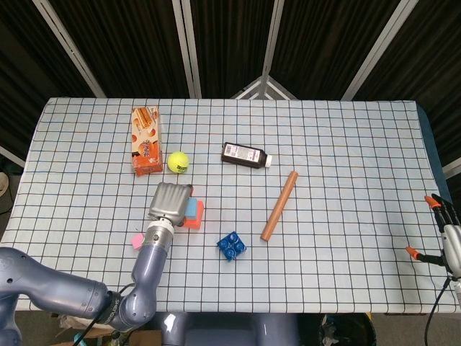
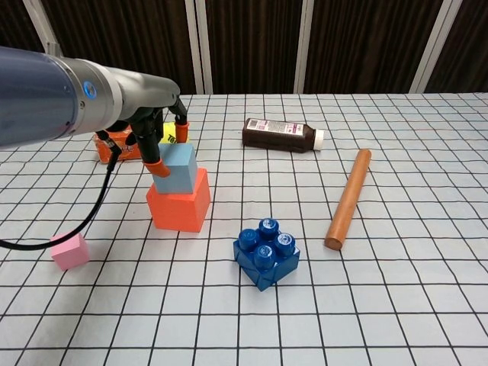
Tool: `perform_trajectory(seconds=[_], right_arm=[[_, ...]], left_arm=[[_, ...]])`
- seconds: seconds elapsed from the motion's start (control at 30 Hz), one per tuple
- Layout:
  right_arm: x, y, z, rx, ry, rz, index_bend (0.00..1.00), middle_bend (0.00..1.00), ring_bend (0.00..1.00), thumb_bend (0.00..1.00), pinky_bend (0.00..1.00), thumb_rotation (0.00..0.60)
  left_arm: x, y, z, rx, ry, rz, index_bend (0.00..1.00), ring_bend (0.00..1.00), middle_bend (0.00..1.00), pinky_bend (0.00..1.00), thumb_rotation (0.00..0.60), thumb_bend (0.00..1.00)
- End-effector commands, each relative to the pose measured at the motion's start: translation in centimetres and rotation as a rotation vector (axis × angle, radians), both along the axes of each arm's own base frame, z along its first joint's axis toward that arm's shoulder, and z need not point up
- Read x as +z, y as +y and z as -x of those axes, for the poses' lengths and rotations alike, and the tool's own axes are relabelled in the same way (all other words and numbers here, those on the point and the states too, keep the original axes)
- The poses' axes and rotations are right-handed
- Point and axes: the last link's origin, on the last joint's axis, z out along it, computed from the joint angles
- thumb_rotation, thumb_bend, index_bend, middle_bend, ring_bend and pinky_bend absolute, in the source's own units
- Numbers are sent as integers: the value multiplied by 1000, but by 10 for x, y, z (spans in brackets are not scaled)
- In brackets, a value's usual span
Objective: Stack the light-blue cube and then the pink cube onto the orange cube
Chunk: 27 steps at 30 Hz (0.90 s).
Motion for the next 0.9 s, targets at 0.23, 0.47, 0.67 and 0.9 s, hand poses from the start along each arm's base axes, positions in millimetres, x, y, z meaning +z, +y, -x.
perform_trajectory(seconds=[0.23,0.47,0.67,0.9], right_arm=[[1,0,0,-4,-3,2,0,44,27,70,119,600],[2,1,0,-4,-4,7,0,44,27,70,119,600],[-1,1,-2,-1,2,-4,0,44,27,70,119,600],[0,0,-1,-9,-1,0,0,44,27,70,120,600]], left_arm=[[21,-5,5,-7,7,-15,182,698,765,823,600,232],[72,-16,28,-2,-40,-112,230,698,769,823,600,232],[79,-45,83,69,-5,-94,246,698,770,823,600,232],[56,-50,113,92,-4,-21,253,698,771,823,600,232]])
